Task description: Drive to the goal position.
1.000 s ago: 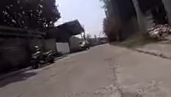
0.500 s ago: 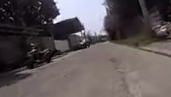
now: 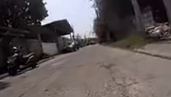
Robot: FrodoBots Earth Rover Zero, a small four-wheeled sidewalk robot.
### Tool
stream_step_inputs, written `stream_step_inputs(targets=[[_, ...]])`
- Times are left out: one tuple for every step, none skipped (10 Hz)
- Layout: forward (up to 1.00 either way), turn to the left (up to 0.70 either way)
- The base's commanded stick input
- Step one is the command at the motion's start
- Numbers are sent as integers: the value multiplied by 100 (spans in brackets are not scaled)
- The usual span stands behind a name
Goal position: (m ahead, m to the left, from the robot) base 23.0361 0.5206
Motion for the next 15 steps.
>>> stream_step_inputs(targets=[[100, 0], [100, 0], [100, 0], [100, 0], [100, 0], [100, 0], [100, 0], [100, 0], [100, 0], [100, -24], [100, -40], [100, -40], [100, -40], [100, -40], [100, 0]])
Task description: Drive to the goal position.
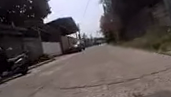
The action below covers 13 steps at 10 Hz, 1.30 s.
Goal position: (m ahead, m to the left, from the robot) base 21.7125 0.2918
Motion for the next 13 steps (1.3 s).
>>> stream_step_inputs(targets=[[100, 0], [100, 0], [100, 0], [100, 0], [100, 0], [100, 0], [100, 0], [100, 0], [100, -6], [100, -27], [100, -40], [100, -40], [100, -40]])
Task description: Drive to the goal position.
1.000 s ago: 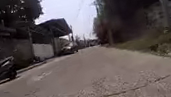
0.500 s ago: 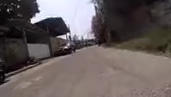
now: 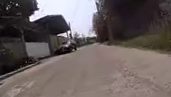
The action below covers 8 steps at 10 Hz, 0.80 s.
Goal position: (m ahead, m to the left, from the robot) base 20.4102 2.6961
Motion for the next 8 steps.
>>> stream_step_inputs(targets=[[100, -40], [100, -40], [100, -40], [100, -26], [100, 0], [100, 0], [100, 0], [100, 0]])
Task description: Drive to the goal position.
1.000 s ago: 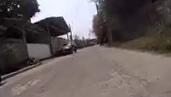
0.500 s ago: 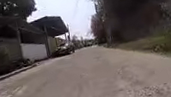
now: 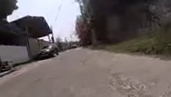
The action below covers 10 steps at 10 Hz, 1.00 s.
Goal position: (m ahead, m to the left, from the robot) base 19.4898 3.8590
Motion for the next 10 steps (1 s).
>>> stream_step_inputs(targets=[[100, 0], [100, 0], [100, 0], [100, 0], [100, 0], [100, 0], [100, 0], [100, 0], [100, 0], [100, -40]])
